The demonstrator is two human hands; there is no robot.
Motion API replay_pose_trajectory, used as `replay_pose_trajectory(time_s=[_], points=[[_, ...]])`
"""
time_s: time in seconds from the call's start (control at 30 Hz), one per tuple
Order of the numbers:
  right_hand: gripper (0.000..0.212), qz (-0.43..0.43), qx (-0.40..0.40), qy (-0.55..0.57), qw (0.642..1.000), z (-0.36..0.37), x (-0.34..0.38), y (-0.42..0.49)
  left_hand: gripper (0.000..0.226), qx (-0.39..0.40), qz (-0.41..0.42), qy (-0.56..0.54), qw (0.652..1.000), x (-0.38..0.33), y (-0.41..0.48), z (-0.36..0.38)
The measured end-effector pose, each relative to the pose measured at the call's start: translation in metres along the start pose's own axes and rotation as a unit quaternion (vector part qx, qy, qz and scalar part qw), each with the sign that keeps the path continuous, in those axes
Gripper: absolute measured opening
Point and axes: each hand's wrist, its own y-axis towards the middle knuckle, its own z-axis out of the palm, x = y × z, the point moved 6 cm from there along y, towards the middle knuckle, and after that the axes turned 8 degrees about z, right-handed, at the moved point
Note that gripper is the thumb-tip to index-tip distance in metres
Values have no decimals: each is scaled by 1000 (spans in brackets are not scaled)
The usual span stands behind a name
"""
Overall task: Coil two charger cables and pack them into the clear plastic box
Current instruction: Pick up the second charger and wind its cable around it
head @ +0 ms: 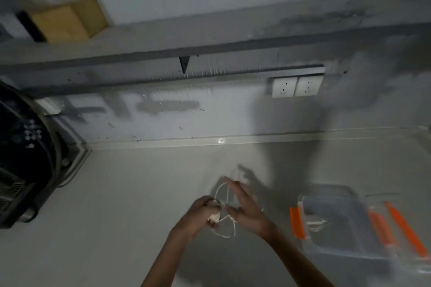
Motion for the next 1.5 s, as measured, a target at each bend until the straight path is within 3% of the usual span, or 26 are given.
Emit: replay_pose_trajectory(time_s=[0.1,0.27,0.43,0.53,0.63,0.73,0.83,0.93,0.97,1.0,1.03,1.1,1.17,1.23,1.33,1.5], points=[[70,-53,38,48,997,-55,51,-10,10,20,100,21,995,-89,-30,23],[43,-100,25,105,989,-173,113,-42,16,32,213,33,976,-204,-74,78],[50,-177,-18,15,984,-291,131,-83,23,46,278,3,960,-276,-105,145],[48,-227,-104,5,968,-363,109,-102,27,49,292,-83,951,-302,-121,171],[33,-179,-161,66,968,-418,57,-106,31,44,296,-103,948,-316,-131,187],[9,-104,-204,20,973,-453,-15,-85,29,52,304,-116,944,-326,-139,203],[24,32,-190,-41,980,-470,-98,-61,39,57,331,-194,922,-343,-147,205],[99,100,-208,-146,962,-490,-144,-47,34,82,374,-125,915,-362,-142,219],[98,119,-196,-139,963,-493,-137,-49,30,93,375,-95,917,-366,-136,229],[79,136,-186,-138,963,-495,-117,-55,28,107,371,-66,920,-369,-129,241],[64,96,-188,-95,973,-496,-87,-61,27,126,364,-39,922,-371,-123,255],[58,-65,-192,83,976,-494,-6,-83,27,158,350,2,923,-375,-112,282],[63,-171,-92,197,961,-470,58,-110,29,173,345,13,922,-381,-107,300],[43,-198,-55,167,964,-442,98,-130,31,187,349,-17,918,-387,-105,307],[30,-204,-121,156,959,-424,110,-130,34,206,366,-63,905,-396,-110,302],[64,-269,-228,193,916,-426,124,-132,35,251,371,20,894,-397,-129,300]])
